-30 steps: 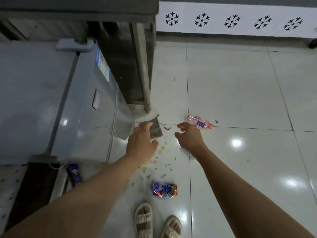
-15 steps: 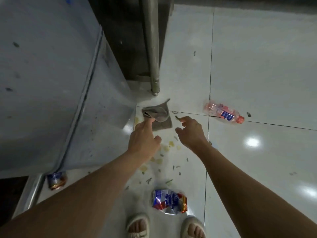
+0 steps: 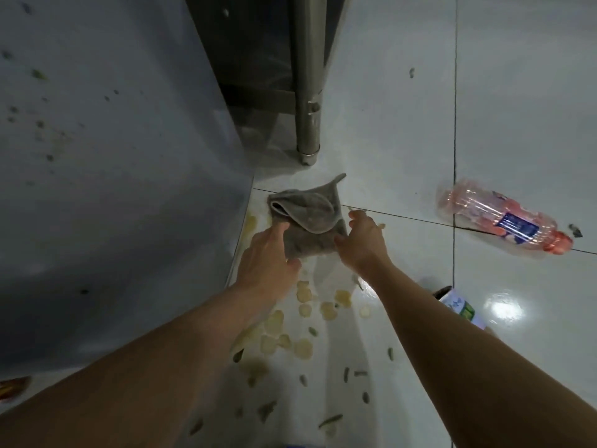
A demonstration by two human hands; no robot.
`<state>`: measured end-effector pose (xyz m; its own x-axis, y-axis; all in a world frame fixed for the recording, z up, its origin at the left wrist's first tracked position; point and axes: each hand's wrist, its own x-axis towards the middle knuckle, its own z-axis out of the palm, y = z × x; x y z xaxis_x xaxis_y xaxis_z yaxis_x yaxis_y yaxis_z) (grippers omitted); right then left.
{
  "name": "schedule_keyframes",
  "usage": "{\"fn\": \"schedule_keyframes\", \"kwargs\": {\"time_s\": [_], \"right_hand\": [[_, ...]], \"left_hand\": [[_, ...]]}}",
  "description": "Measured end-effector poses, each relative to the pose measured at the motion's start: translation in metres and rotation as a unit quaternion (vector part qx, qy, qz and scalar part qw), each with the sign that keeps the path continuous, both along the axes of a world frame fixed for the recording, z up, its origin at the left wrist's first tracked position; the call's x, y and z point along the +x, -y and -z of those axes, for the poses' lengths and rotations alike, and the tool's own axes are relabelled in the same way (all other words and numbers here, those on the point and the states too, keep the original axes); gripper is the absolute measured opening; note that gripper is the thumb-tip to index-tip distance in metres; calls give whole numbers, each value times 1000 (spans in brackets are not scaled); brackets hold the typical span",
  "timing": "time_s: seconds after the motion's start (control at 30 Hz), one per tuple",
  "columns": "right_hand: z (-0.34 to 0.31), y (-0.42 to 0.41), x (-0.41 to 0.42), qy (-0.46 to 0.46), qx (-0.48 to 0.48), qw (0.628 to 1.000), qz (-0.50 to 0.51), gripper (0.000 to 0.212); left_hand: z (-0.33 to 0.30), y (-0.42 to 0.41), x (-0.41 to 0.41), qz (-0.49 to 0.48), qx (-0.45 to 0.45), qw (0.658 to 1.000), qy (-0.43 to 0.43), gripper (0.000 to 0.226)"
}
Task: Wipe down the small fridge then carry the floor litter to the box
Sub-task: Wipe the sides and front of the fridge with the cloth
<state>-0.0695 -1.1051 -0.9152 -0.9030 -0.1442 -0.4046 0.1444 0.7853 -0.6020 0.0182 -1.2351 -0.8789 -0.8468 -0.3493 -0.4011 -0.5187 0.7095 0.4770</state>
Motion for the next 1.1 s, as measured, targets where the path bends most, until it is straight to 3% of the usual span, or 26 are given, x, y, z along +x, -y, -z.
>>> {"fn": "schedule_keyframes", "kwargs": {"time_s": [0.3,0.47,0.57,0.7,0.8,0.9,1.1], "right_hand": [[52,26,-20,-70,126,989,7,32],[48,38,-27,1,170,984,47,32],[27,40,-26,18,14,997,74,28],[-38,31,-14,76,-170,979,81,12],[-95,16,-2,99,-214,967,96,2],[-152,-3,9,122,-247,953,125,7],[-279,-30,26,200,-313,912,177,9]], "left_hand": [[32,13,-22,-10,0,999,-34,61],[23,19,-21,-14,11,999,-48,59],[8,17,-13,-29,21,998,-51,58],[-24,6,7,-56,53,997,-17,57],[-59,-5,24,-62,63,996,7,58],[-105,-15,37,-76,87,993,19,57],[-219,-34,45,-173,200,964,28,43]]}}
